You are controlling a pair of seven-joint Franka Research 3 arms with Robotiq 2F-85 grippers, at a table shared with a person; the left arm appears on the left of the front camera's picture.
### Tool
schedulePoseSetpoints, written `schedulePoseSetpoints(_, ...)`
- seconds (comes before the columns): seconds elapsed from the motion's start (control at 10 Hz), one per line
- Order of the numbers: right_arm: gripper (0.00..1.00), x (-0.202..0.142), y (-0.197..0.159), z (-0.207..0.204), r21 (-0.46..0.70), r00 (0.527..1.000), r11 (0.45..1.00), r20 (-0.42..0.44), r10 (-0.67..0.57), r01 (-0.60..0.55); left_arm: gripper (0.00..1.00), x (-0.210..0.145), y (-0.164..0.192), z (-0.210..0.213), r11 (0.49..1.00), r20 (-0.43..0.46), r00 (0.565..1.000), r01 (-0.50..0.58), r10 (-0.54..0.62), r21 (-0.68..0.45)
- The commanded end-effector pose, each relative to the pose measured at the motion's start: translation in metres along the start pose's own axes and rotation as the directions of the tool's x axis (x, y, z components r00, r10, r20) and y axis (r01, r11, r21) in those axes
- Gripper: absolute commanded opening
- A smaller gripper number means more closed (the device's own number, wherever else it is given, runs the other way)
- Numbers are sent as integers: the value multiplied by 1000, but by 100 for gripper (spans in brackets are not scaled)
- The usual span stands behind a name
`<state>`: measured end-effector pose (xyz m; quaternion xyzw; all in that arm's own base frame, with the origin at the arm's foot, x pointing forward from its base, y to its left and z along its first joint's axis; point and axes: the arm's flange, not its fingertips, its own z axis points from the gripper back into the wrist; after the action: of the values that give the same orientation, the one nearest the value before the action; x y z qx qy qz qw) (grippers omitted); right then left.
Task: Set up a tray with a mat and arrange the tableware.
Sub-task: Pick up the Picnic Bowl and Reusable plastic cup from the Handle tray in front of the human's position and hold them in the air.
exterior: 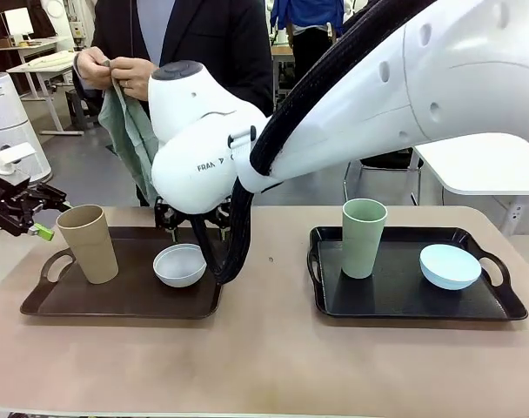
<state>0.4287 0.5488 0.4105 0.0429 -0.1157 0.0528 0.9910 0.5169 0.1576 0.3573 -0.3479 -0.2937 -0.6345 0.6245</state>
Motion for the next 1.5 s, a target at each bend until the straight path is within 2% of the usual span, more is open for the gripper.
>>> schedulePoseSetpoints(0.0, 100, 2, 0, -21, 6, 1000, 1000, 9, 17, -17, 100, -3, 3, -6, 1000, 25, 1000, -10, 10, -15)
schedulePoseSetpoints(0.3, 100, 11, -1, -45, 34, 999, 999, -42, -15, 16, 100, -4, -3, -26, 996, 23, 999, -21, 24, -91)
schedulePoseSetpoints(0.4, 100, 8, 4, -39, 38, 996, 998, -73, -48, 51, 100, -3, -7, -28, 997, 10, 999, -38, 39, -63)
schedulePoseSetpoints(0.5, 100, 5, -5, -46, 1, 999, 1000, -30, -16, 17, 100, -7, 0, -24, 998, 27, 1000, -13, 15, -67)
schedulePoseSetpoints(0.6, 100, 5, -5, -46, 1, 999, 1000, -30, -16, 17, 100, -7, 0, -24, 998, 27, 1000, -13, 15, -67)
schedulePoseSetpoints(1.0, 100, 10, -4, -66, -22, 998, 999, -55, -34, 33, 100, -9, 3, -45, 994, 22, 999, -23, 25, -110)
schedulePoseSetpoints(1.4, 100, 17, -3, -85, 18, 996, 1000, -91, -24, 25, 100, -8, 10, -64, 990, 13, 1000, -26, 28, -139)
